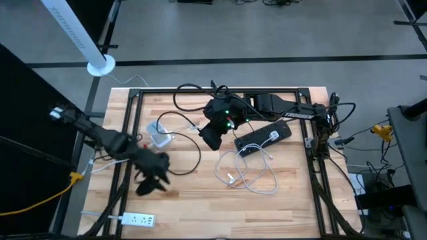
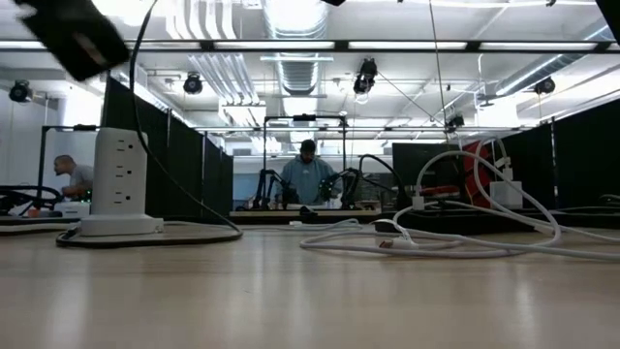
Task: Insert USB
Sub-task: Insert the black charger cable into the bottom white outlet extension
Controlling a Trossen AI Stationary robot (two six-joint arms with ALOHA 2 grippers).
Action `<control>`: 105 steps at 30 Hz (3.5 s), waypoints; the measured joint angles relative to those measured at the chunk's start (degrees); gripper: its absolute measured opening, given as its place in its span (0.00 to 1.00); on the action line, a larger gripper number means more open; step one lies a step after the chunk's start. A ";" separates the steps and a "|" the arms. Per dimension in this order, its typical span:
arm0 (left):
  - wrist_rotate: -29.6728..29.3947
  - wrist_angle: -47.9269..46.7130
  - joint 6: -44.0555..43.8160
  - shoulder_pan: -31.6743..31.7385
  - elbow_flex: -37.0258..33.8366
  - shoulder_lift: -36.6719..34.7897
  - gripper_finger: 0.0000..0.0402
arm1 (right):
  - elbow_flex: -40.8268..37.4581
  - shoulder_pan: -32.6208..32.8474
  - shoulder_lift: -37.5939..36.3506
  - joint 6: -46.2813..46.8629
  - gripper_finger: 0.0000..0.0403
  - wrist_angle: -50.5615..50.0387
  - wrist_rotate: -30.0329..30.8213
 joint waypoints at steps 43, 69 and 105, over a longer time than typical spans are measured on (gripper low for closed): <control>0.77 -15.51 -33.04 -35.43 14.28 38.69 0.78 | -0.26 8.33 -0.85 -16.37 0.13 -9.66 2.79; -13.17 -12.60 -38.54 -47.72 10.28 38.29 0.78 | -0.28 8.55 -0.85 -14.49 0.13 -10.27 2.34; -27.82 -1.80 -11.39 -22.48 8.11 38.53 0.52 | -0.28 2.78 -8.80 -24.26 0.13 -18.12 -3.66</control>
